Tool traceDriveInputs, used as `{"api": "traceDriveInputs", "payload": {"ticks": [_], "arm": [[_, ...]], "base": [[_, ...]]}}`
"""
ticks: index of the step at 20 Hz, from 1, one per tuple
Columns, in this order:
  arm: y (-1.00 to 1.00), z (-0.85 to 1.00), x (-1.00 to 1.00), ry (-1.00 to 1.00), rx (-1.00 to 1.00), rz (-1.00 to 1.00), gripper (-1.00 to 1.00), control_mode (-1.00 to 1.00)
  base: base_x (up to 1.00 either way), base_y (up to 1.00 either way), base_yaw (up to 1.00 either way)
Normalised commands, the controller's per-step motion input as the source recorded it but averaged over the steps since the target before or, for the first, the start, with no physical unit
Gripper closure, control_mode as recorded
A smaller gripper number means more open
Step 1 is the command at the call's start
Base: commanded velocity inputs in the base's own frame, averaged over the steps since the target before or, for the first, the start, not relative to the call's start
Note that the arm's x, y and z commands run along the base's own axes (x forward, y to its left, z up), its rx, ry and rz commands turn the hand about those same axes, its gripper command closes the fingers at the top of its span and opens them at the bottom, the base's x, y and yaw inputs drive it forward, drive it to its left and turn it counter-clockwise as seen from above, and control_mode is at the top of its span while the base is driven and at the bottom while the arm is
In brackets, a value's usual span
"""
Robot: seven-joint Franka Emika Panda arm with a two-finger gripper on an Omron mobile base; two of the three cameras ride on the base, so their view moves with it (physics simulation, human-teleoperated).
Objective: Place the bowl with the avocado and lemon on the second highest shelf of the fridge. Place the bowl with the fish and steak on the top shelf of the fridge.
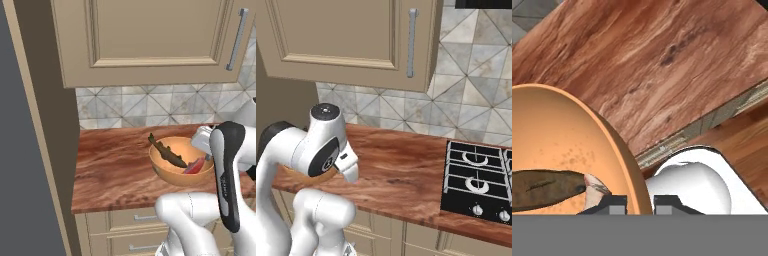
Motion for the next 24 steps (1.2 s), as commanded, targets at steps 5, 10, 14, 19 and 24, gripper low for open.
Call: {"api": "traceDriveInputs", "payload": {"ticks": [5,10,14,19,24], "arm": [[-0.02,0.0,0.0,0.0,0.0,-0.01,1.0,1.0],[0.0,0.0,0.0,0.0,0.0,0.0,1.0,1.0],[0.0,0.0,0.0,0.0,0.0,0.0,1.0,1.0],[0.0,0.0,0.0,0.0,0.0,0.0,1.0,1.0],[0.0,0.0,0.0,0.0,0.0,0.0,1.0,1.0]], "base": [[-0.35,-0.02,0.01],[-1.0,-0.13,0.36],[-0.92,-0.05,0.84],[-0.57,-0.02,0.99],[-0.27,0.29,0.96]]}}
